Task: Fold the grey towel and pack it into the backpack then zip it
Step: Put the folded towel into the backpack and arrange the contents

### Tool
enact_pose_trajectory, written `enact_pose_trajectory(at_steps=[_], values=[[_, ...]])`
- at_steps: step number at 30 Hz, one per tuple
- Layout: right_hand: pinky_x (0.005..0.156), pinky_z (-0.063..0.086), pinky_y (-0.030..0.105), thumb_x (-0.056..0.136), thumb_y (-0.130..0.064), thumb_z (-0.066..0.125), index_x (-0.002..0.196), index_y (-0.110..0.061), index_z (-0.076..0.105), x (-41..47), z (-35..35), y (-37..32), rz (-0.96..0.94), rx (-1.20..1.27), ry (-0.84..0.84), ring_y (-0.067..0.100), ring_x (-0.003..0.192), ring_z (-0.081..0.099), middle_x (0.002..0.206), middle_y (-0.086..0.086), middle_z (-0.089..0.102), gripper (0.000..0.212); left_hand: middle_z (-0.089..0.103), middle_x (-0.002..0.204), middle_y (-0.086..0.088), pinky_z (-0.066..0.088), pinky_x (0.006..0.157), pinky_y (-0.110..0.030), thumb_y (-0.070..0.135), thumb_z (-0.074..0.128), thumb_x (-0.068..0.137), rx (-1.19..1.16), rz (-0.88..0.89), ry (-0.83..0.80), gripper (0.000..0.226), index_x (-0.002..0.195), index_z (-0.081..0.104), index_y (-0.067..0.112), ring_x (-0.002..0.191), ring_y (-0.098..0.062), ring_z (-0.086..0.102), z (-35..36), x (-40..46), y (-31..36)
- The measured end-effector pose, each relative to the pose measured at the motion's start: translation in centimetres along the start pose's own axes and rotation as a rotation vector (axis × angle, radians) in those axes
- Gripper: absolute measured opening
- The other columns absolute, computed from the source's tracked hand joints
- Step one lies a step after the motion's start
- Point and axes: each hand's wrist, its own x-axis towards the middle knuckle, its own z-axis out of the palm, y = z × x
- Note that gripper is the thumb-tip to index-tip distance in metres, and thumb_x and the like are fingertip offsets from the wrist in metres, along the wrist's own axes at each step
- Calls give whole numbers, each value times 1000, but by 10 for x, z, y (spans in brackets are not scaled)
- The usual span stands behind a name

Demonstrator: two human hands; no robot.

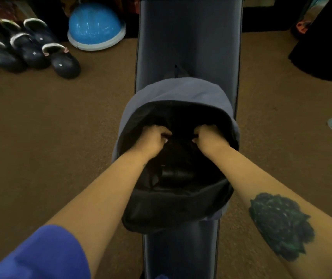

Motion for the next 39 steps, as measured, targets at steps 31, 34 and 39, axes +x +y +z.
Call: enact_pose_trajectory(at_steps=[31, 34, 39], values=[[86, 49, 40, 63, -38, 78, 128, -21, 40, -24, 78, -16, -314, -245, -199, 31, 118, 51, 127, 8, 54, 77, 54, 134, -11, 40, 107, -40, 39, 62, 86, -89, -389, -255, 57, 134, 48, 11, 123, -27, 51, 24, -31, -44], [82, 53, 38, 57, -36, 81, 126, -23, 39, -32, 56, -6, -298, -154, -147, 30, 109, 58, 121, 6, 57, 82, 58, 127, -9, 47, 97, -43, 49, 45, 92, -127, -393, -267, 49, 128, 53, 16, 114, -28, 56, 23, -34, -34], [89, 52, 42, 54, -35, 81, 130, -32, 35, -47, 24, 18, -246, 23, -75, 26, 109, 60, 122, 4, 60, 89, 61, 120, -8, 54, 73, -31, 32, 45, 97, -479, -392, -360, 39, 131, 49, 13, 93, -18, 64, 31, -33, -6]])
